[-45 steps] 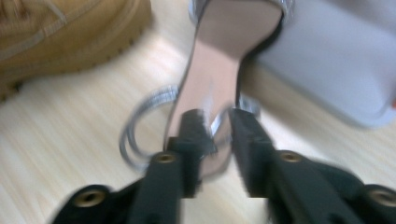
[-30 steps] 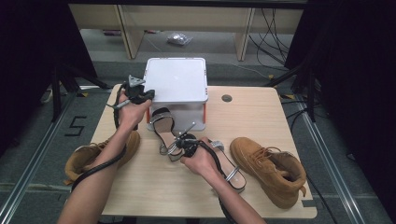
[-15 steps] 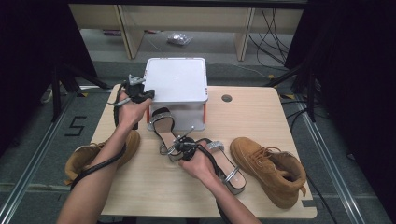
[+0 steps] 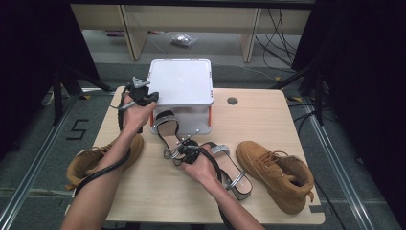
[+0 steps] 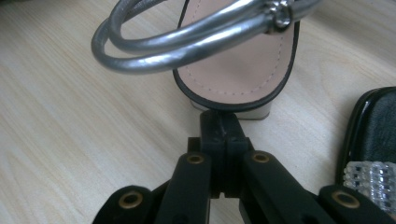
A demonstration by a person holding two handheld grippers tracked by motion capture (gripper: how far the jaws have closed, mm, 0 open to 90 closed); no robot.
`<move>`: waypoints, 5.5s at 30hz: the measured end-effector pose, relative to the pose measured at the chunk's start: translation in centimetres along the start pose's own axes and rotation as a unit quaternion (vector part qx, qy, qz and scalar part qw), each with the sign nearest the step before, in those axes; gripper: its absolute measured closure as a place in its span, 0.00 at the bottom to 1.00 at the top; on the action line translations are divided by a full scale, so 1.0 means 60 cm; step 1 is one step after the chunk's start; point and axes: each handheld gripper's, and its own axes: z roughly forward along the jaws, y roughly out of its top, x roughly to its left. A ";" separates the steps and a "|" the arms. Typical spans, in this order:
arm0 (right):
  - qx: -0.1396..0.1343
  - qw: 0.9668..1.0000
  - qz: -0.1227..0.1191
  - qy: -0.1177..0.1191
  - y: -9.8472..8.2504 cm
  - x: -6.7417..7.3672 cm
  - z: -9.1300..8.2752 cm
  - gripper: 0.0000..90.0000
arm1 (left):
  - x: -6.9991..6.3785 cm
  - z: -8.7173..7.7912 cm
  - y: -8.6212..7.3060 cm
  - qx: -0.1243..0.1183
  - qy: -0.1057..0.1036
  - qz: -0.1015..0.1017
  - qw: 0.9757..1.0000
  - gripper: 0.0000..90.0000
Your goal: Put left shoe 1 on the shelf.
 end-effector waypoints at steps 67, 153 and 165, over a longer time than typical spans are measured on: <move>-0.085 0.996 -0.002 -0.007 0.110 -0.003 0.038 1.00 | 0.007 -0.001 0.001 0.005 -0.024 -0.009 1.000 1.00; -0.127 0.979 0.104 -0.124 0.157 -0.028 0.065 0.47 | 0.007 -0.001 0.005 0.012 -0.028 -0.002 1.000 1.00; -0.126 0.985 0.072 -0.097 0.163 -0.020 0.093 0.42 | 0.009 -0.001 0.004 0.012 -0.029 -0.002 1.000 1.00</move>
